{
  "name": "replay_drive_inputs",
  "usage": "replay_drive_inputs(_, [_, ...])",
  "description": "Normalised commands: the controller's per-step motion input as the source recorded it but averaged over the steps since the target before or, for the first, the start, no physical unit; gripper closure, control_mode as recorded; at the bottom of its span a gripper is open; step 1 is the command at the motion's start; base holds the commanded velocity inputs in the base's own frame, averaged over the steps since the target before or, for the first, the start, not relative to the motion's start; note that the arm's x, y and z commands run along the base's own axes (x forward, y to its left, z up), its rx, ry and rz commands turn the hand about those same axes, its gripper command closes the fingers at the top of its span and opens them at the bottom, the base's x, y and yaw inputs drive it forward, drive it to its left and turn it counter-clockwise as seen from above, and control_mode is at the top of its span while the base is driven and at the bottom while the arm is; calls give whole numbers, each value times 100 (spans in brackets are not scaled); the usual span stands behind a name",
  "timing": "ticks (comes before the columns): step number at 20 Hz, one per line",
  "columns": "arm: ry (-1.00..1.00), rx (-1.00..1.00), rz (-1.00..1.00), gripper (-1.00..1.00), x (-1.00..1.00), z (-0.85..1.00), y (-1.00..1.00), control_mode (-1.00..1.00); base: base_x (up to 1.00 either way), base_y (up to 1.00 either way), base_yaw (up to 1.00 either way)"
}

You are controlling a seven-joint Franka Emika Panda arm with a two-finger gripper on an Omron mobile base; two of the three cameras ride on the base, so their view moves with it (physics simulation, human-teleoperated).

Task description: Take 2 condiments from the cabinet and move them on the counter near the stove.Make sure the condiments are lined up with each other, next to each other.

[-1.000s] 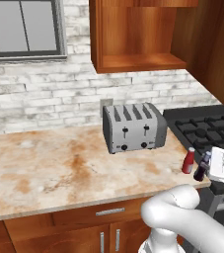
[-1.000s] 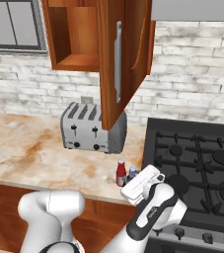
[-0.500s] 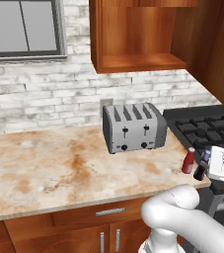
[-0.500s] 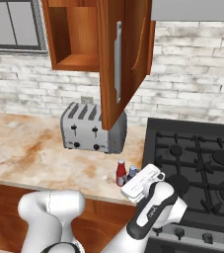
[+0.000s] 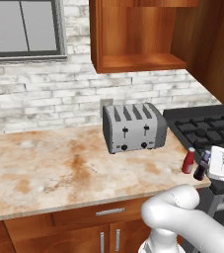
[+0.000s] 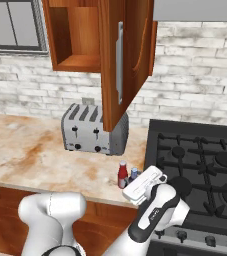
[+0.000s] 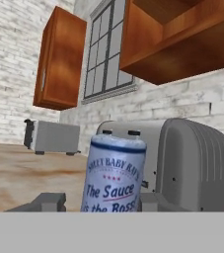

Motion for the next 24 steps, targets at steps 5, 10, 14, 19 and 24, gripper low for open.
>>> replay_drive_inputs(5, [0,0,0,100,0,0,0,-100,0,0,0])
replay_drive_inputs(10, [-2,0,0,100,0,0,0,-100,0,0,0])
replay_drive_inputs(14, [-2,0,0,100,2,1,0,-100,0,0,0])
replay_drive_inputs(19, [-1,0,0,100,14,0,1,-100,0,0,0])
replay_drive_inputs(24, [0,0,0,100,22,0,7,-100,0,0,0])
